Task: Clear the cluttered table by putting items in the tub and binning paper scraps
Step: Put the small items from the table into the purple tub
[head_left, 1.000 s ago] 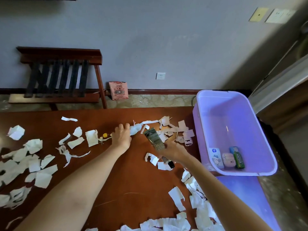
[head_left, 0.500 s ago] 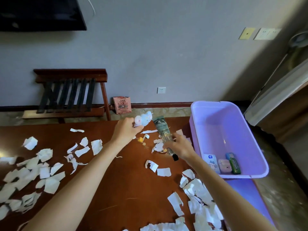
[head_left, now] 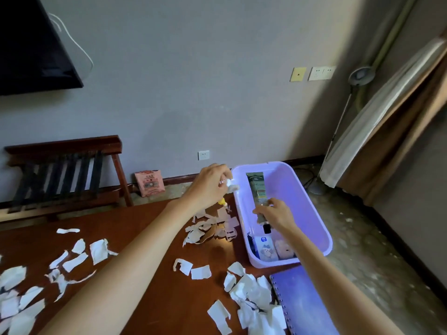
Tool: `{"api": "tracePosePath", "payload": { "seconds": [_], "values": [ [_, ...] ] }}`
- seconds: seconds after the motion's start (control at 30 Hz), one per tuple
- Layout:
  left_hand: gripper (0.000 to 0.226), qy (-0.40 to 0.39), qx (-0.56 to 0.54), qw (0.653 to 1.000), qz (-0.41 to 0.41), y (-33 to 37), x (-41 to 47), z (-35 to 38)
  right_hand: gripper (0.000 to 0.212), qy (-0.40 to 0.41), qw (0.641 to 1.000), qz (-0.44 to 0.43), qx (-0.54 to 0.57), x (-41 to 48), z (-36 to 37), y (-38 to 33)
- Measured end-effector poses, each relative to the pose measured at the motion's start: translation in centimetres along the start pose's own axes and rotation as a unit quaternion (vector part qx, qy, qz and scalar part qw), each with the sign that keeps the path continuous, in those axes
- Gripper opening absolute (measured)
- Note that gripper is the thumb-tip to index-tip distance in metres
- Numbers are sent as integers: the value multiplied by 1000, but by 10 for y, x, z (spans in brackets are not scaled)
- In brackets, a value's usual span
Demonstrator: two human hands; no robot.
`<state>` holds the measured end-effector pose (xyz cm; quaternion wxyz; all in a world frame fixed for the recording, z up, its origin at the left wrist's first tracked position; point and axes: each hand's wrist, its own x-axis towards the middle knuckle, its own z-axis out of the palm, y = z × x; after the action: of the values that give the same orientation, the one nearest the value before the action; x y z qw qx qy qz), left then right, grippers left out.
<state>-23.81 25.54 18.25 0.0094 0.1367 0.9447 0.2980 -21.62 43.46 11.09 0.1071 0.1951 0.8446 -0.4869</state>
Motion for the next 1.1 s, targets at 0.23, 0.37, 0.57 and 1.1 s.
{"api": "tracePosePath", "payload": {
  "seconds": [0.23,0.37,0.57,1.1],
  "values": [
    [25,29,13,999,27,35,41,42,11,14,990,44,-131,39,-41,38],
    [20,23,-10,1000,5,42,62,66,10,-9,982,66,-177,64,-41,55],
    [15,-20,-2,1000,-19,32,84,98,15,-27,968,74,-238,97,-22,73],
    [16,-95,-18,993,-74,18,97,121,50,-35,948,30,-313,108,-8,88]
  ]
}}
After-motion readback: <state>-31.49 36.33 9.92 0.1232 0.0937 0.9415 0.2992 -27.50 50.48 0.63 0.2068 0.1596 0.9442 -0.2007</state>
